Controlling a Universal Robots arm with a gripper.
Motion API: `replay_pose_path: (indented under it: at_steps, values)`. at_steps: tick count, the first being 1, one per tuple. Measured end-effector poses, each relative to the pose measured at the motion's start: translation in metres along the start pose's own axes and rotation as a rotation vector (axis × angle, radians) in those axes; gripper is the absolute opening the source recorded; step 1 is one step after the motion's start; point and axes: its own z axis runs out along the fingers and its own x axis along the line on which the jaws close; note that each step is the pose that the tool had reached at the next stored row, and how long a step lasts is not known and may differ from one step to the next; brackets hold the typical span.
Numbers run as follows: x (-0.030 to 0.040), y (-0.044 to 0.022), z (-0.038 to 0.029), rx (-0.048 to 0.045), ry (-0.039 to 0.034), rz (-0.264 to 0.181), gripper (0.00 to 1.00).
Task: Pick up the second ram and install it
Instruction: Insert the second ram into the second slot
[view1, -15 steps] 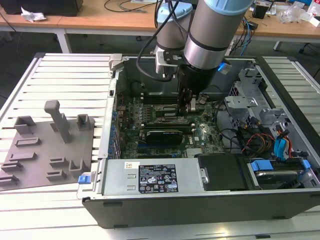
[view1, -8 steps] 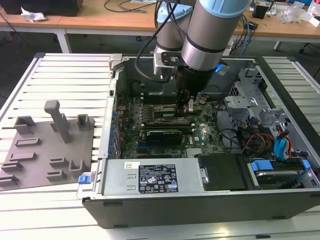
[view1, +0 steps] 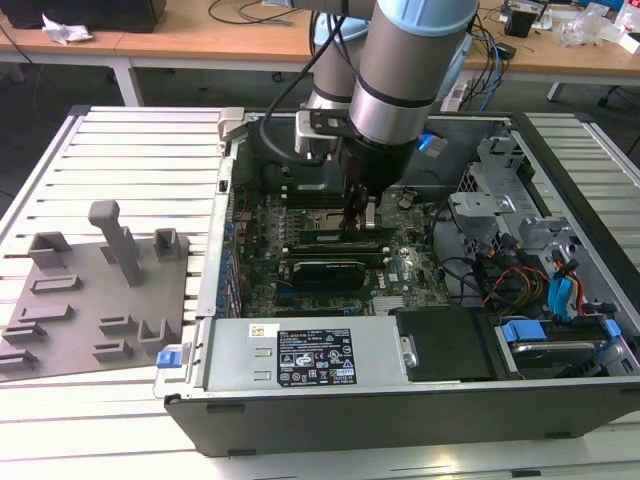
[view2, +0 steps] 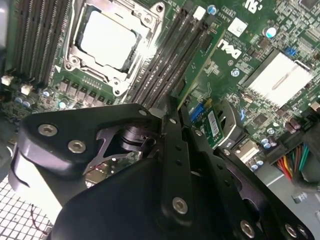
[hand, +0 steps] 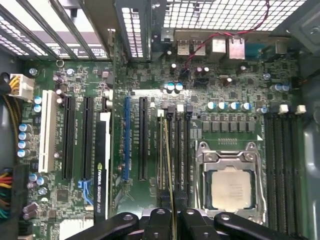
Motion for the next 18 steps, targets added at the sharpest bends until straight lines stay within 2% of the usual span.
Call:
replay_pose_path:
  at_steps: [2,3,9,12,18]
  values:
    - [-0.0004,0.0007,0.0025,0.0002,0.0237,0.008,0.14]
    - [-0.0015,0.0007,0.0033,0.0002,0.0268,0.010,0.14]
    - [-0.0092,0.0022,0.0080,0.0004,0.0252,0.029,0.14]
    - [-0.0129,0.0034,0.0172,0.0005,0.0237,0.042,0.14]
    - [-0.0156,0.0044,0.0239,0.0006,0.0238,0.042,0.14]
